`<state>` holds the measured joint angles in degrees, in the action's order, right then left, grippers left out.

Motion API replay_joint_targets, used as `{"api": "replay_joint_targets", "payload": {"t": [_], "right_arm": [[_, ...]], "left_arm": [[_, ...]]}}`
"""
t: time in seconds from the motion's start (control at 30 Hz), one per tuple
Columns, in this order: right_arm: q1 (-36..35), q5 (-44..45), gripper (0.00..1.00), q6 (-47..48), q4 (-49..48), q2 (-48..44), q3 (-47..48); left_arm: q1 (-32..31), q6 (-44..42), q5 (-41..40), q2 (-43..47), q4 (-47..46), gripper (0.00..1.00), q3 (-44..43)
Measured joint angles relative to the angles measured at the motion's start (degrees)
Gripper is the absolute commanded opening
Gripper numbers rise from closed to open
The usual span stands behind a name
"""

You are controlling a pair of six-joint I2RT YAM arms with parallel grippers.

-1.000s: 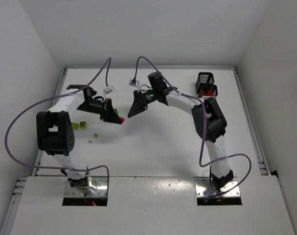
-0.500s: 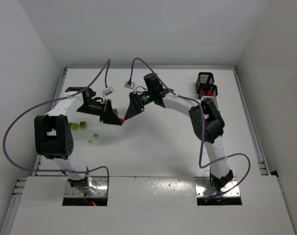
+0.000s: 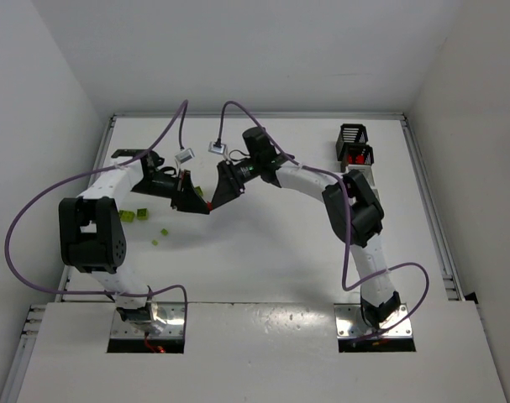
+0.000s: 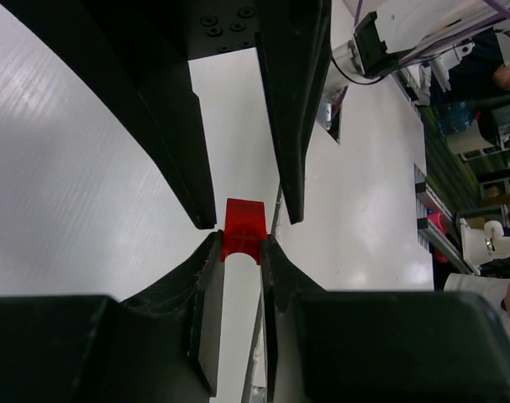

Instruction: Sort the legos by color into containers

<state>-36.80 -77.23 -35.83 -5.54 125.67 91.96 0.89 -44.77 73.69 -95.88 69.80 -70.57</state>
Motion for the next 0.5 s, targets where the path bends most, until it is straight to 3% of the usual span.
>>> {"api": "replay_joint_targets", "payload": {"t": [0.1, 0.17, 0.4, 0.5], "right_arm": [[-0.17, 0.02, 0.29, 0.04, -0.13, 0.00, 0.00], [-0.15, 0.07, 0.20, 0.02, -0.26, 0.00, 0.00], [-0.48, 0.09, 0.02, 0.96, -0.17, -0.02, 0.00], [-0.20, 1.05, 0.00, 4.57, 3.61, -0.94, -0.59]], "left_arm": [[0.00, -0.02, 0.11, 0.00, 0.15, 0.15, 0.00], [0.00, -0.02, 0.31, 0.00, 0.57, 0.21, 0.00], [0.15, 1.53, -0.33, 0.31, -1.03, 0.75, 0.22], [0.79, 5.07, -2.40, 3.19, -4.42, 0.80, 1.77]]}}
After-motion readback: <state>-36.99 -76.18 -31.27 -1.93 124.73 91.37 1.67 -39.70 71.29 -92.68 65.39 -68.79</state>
